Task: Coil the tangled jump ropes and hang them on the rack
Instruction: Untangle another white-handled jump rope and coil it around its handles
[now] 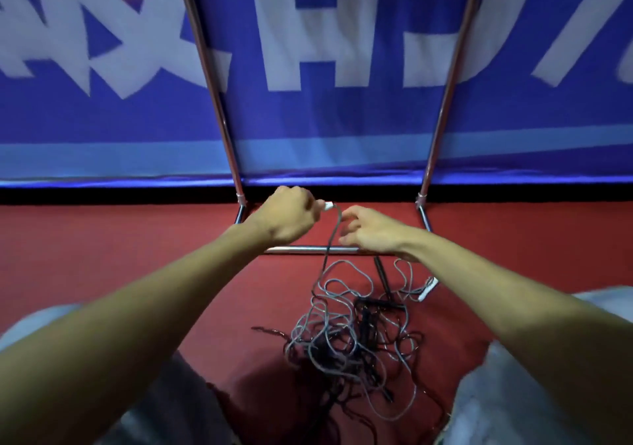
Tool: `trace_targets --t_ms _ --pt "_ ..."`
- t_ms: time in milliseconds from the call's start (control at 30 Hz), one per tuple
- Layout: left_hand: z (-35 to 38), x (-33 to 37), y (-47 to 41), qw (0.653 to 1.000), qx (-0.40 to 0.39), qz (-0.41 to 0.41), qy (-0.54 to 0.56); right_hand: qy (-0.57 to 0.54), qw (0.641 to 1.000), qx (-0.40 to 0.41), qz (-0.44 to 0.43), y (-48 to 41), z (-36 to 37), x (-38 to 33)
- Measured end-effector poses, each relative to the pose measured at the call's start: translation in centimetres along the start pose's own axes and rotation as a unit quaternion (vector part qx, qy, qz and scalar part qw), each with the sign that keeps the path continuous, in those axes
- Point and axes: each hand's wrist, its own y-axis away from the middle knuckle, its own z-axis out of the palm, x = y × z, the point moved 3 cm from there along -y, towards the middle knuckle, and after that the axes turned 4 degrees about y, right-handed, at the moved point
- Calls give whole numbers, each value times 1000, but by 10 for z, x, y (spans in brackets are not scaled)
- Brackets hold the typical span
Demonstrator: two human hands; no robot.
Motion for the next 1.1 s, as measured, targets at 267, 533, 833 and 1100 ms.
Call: trace_targets --t_ms 267,533,833,1100 --pt "-18 58 29 961 148 94 213 40 994 53 -91 53 -23 -13" --pt "-43 52 30 816 174 -22 551 117 984 108 -86 53 -24 -17" --pt "-37 31 32 879 107 -18 465 -57 983 162 -57 65 -43 -13" --pt "-8 37 31 906 18 -20 422 -414 853 303 -96 81 -79 -18"
